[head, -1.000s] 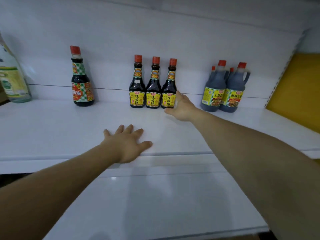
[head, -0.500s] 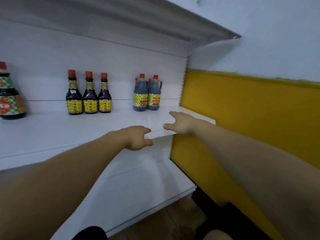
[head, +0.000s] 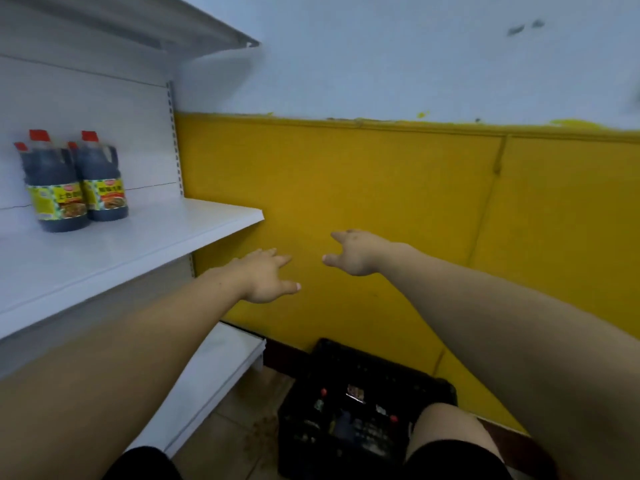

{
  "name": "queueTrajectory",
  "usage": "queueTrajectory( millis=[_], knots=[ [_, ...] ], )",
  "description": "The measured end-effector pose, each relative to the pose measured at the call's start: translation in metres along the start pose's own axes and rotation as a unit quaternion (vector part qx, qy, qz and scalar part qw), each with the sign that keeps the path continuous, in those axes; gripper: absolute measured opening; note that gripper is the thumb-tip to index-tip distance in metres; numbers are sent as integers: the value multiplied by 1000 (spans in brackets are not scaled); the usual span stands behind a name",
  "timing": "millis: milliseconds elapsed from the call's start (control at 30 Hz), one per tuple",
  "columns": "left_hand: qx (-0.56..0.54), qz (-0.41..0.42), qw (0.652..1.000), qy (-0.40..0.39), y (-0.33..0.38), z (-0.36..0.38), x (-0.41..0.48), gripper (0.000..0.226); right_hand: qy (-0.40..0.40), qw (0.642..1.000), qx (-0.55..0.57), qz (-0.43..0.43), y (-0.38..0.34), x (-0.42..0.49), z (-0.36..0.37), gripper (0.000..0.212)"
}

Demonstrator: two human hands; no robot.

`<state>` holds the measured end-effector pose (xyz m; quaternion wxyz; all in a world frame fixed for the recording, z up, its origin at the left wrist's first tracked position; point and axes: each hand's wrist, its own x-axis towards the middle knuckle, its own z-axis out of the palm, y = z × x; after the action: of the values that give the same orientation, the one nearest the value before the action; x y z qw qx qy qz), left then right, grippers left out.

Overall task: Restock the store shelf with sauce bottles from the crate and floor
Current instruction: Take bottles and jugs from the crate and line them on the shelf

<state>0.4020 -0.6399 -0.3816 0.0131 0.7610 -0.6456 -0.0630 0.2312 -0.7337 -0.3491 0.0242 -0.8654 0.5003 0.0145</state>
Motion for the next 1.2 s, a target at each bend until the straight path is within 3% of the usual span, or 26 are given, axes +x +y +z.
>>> queueTrajectory(
  millis=[300,500,633,967,1200],
  knots=[
    [29,145,984,-103,108,99,59,85,-75,984,53,151,141,-57,73,81],
    [21,175,952,-250,140,187,109,81,-140,963,93,209,192,-53,165,79],
    [3,166,930,-328,151,253,144,82,-208,944,133,219,214,-34,235,77],
    [-110,134,884,-434,174,405,215,74,-286,897,226,251,273,35,385,73],
    [-200,57,826,-524,201,501,260,80,-335,866,236,288,297,89,493,72]
  ],
)
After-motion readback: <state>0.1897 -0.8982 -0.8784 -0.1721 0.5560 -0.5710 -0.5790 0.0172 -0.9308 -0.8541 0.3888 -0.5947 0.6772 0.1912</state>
